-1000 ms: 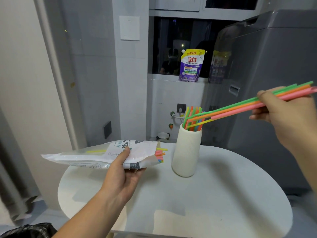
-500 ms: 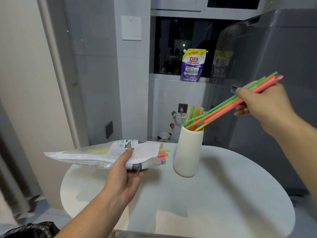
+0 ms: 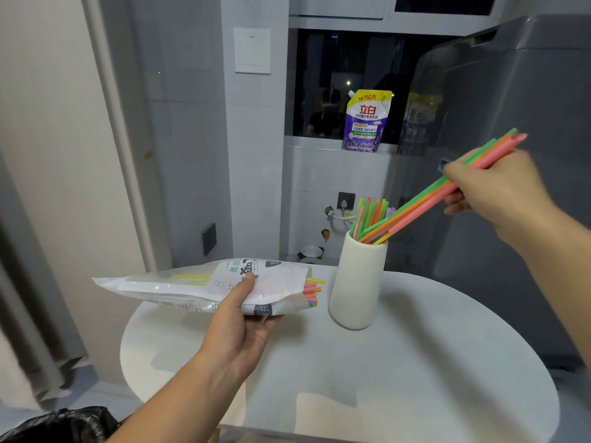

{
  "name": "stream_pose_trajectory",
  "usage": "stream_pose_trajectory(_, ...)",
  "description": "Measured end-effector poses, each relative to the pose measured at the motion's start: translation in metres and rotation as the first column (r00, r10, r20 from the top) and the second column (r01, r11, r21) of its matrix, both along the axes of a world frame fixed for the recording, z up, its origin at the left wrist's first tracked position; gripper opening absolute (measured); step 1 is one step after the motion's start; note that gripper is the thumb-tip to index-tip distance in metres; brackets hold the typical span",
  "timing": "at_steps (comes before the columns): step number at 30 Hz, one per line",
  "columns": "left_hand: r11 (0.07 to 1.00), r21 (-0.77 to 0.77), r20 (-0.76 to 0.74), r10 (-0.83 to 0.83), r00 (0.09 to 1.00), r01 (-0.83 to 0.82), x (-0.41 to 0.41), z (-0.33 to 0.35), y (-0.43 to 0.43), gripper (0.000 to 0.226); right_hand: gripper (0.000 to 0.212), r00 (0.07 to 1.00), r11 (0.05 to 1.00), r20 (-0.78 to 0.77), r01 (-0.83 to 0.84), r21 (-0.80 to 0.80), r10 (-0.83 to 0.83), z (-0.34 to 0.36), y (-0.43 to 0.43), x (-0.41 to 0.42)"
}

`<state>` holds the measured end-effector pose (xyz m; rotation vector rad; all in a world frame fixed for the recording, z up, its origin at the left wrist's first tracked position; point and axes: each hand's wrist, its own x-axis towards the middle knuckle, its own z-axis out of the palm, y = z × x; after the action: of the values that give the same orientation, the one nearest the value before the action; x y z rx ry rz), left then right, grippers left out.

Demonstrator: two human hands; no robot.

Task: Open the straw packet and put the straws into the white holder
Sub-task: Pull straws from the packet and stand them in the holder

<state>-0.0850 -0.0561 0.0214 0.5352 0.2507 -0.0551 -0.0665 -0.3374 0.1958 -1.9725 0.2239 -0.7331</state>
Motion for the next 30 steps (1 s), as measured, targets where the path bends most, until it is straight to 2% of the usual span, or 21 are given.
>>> stream_pose_trajectory(4, 1.000, 0.008, -0.008, -0.007, 1.000, 0.007, -0.001, 0.000, 0.000, 0.029, 0.006, 0.999, 0.998, -0.030, -0.029, -0.051, 0.027, 0.001, 0.014, 0.011)
stream_pose_trajectory(13, 1.000, 0.002, 0.000, -0.005, 1.000, 0.005, -0.002, 0.002, 0.001, 0.025, 0.012, 0.984, 0.977, -0.163, -0.101, -0.187, 0.071, -0.008, 0.030, 0.043)
stream_pose_trajectory(18, 1.000, 0.002, 0.005, -0.005, 1.000, 0.005, -0.003, 0.002, -0.001, 0.031, 0.015, 0.973, 0.958, -0.223, -0.114, -0.264, 0.054, -0.019, 0.034, 0.058)
stream_pose_trajectory(23, 1.000, -0.005, 0.006, -0.016, 1.000, 0.016, -0.003, 0.003, -0.001, 0.031, 0.031, 0.923, 0.927, -0.377, -0.202, -0.317, 0.072, -0.026, 0.038, 0.060)
stream_pose_trajectory(25, 1.000, -0.007, 0.009, -0.021, 1.000, 0.021, -0.003, 0.003, -0.001, 0.032, 0.043, 0.934, 0.932, -0.348, -0.198, -0.304, 0.085, -0.030, 0.039, 0.060)
stream_pose_trajectory(30, 1.000, 0.000, -0.001, -0.029, 1.000, 0.029, -0.002, 0.002, -0.001, 0.032, 0.077, 0.996, 0.934, -0.081, -0.067, -0.352, 0.041, -0.037, 0.041, 0.055)
